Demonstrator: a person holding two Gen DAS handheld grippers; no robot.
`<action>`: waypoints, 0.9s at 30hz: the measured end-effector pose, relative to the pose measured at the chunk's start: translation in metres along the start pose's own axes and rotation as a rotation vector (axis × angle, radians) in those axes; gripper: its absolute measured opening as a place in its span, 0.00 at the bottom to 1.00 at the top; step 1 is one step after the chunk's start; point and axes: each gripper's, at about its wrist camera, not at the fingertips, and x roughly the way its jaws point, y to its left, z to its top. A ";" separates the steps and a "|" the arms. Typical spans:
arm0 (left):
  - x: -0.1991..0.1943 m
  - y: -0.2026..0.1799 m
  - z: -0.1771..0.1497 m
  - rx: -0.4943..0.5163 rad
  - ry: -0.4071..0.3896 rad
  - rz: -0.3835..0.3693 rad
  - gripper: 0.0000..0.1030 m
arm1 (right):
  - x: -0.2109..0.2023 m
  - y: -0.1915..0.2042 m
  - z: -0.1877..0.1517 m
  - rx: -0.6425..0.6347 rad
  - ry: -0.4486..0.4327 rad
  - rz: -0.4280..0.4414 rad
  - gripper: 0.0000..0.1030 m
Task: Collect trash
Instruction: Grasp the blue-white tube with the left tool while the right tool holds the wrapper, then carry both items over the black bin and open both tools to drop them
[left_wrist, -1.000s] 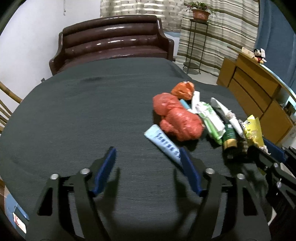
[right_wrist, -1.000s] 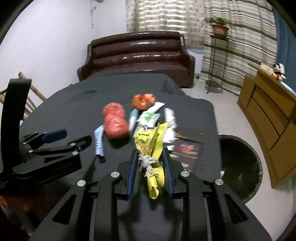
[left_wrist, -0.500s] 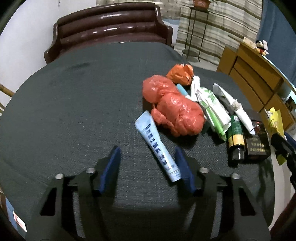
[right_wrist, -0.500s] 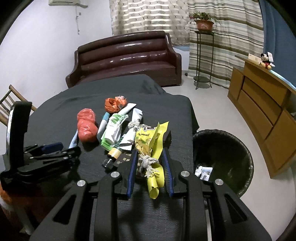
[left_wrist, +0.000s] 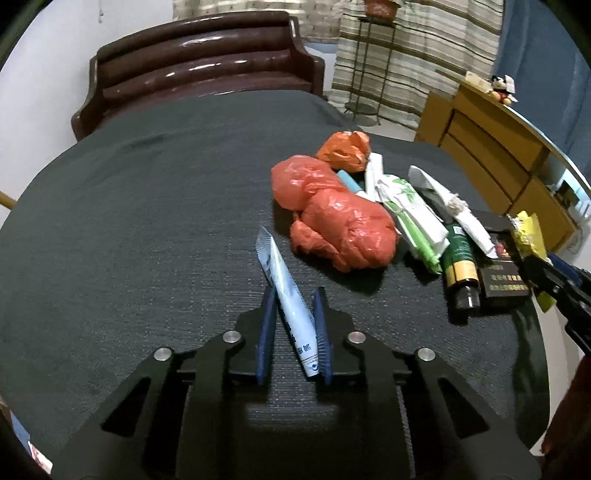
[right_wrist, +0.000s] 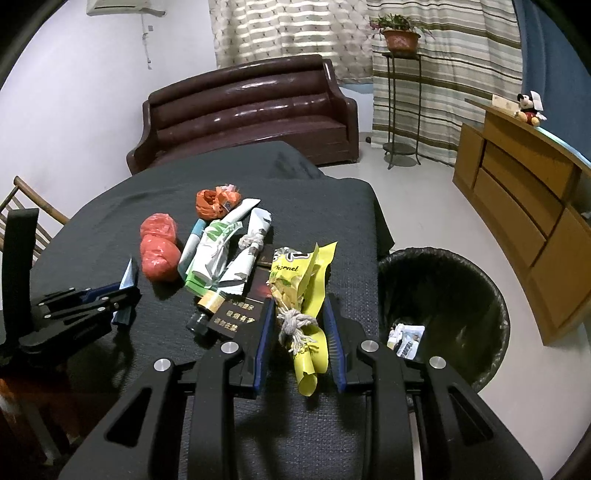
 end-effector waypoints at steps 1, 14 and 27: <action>-0.001 -0.001 -0.001 0.007 -0.004 -0.002 0.17 | 0.000 0.000 0.000 0.000 0.000 0.000 0.27; -0.024 -0.009 -0.010 0.027 -0.043 -0.042 0.08 | -0.005 -0.009 0.002 0.016 -0.025 -0.015 0.27; -0.050 -0.056 0.015 0.103 -0.158 -0.175 0.08 | -0.012 -0.037 0.014 0.049 -0.067 -0.089 0.27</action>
